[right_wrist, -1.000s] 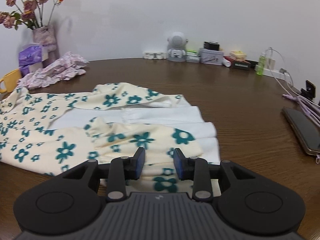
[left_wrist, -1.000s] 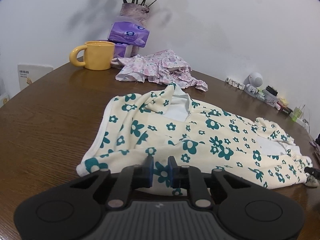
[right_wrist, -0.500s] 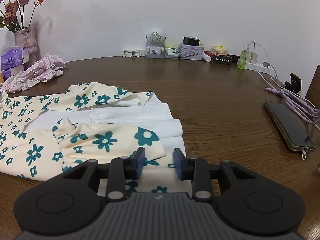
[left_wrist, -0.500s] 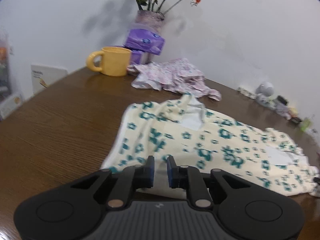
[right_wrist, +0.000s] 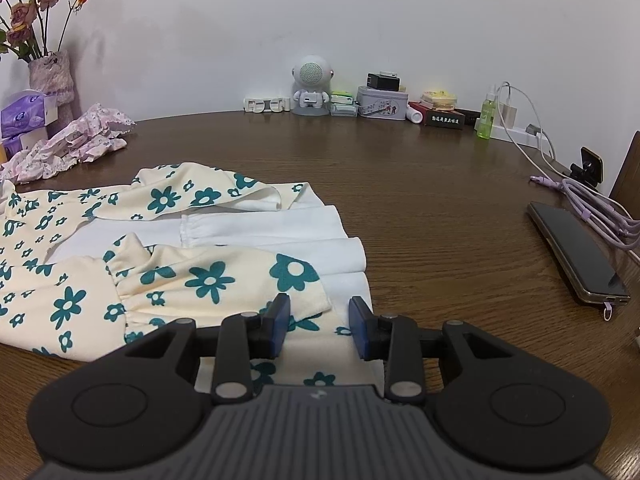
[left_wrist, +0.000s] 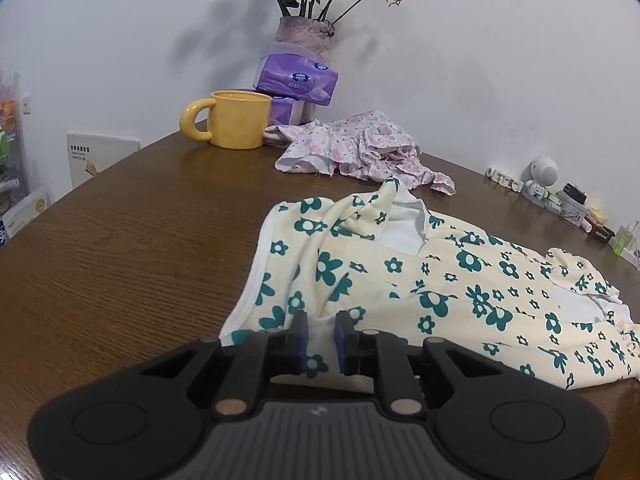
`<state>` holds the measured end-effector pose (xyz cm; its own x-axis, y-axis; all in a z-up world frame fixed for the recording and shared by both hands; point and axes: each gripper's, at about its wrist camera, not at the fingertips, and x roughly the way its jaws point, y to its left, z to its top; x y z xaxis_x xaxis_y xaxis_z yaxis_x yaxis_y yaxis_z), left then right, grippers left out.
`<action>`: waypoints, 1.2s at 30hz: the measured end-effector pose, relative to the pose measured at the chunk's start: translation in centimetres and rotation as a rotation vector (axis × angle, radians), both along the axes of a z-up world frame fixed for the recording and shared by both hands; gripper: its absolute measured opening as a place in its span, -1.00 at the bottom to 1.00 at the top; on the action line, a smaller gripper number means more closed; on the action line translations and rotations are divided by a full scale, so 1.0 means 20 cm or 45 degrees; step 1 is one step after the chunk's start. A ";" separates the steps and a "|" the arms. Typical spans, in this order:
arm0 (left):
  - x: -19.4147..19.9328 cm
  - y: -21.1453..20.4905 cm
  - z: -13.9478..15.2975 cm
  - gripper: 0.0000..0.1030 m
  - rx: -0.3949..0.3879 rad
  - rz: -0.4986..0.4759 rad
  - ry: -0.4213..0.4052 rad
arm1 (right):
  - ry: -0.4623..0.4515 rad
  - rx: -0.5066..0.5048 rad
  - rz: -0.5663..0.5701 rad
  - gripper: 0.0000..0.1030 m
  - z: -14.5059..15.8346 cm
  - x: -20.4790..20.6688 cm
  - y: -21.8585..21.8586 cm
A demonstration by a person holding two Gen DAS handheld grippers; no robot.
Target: Fold clothes
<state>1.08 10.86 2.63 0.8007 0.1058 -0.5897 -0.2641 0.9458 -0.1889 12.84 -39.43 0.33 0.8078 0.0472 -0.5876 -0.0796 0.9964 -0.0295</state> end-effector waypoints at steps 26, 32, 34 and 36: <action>0.33 -0.45 0.00 -0.29 -0.072 -0.473 0.012 | 0.010 0.025 0.744 -0.27 0.10 -0.02 0.92; 0.35 -0.44 -0.02 -0.37 -0.070 -0.479 0.008 | 0.067 -0.017 0.799 -0.28 0.06 0.00 1.01; 0.34 -0.44 -0.02 -0.39 -0.061 -0.477 0.005 | 0.064 -0.021 0.799 -0.31 0.05 0.00 1.01; 0.34 -0.43 -0.02 -0.39 -0.064 -0.474 0.004 | 0.066 -0.011 0.795 -0.31 0.05 0.00 1.00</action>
<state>7.96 2.19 2.21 0.7772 -0.2210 -0.5892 0.0952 0.9668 -0.2370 12.83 -19.36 1.34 0.5999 0.4960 -0.6278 -0.6482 0.7613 -0.0178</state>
